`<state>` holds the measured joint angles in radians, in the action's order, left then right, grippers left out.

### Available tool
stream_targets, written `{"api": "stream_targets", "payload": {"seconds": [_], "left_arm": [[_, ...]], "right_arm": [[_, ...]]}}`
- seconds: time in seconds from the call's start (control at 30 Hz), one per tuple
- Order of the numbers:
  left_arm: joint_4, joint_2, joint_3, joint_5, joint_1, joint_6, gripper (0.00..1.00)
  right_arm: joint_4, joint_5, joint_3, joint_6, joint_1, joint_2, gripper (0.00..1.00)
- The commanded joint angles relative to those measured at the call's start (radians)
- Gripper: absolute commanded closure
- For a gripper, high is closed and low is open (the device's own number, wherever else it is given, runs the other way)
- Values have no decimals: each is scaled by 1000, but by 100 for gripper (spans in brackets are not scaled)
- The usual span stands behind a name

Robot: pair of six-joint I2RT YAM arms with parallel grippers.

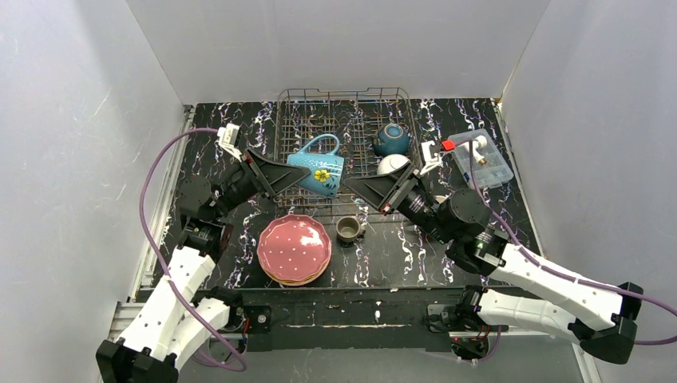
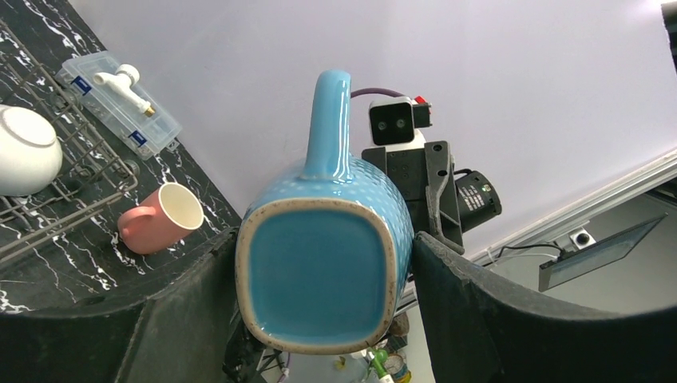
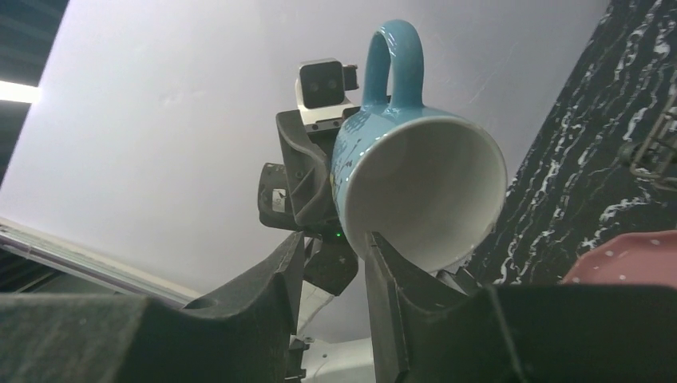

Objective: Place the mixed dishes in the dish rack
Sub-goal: Pick up the cup at the center of the board.

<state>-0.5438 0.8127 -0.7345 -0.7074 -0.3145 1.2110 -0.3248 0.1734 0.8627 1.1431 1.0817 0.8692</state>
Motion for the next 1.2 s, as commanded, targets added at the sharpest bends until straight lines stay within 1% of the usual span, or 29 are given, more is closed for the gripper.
{"api": "stream_targets", "payload": {"seconds": [0.0,0.17,0.3,0.43,0.73,1.0,1.17], "left_arm": [[-61,14,-62,16,-2,-44,100],[-42,71,-91,16,-3,-89,100],[-17,125,-126,11,-1,-140,100],[29,173,-163,20,2,-199,100],[122,282,-260,42,17,-316,100],[211,371,-345,83,35,-413,100],[292,432,-424,122,38,-497,100]], "right_arm": [[129,69,22,-67,4,-43,58],[195,102,19,-111,4,-81,58],[296,127,59,-171,4,-94,58],[392,144,87,-227,4,-102,57],[548,197,96,-330,4,-129,59],[646,236,110,-420,5,-110,60],[662,232,112,-473,4,-89,60]]}}
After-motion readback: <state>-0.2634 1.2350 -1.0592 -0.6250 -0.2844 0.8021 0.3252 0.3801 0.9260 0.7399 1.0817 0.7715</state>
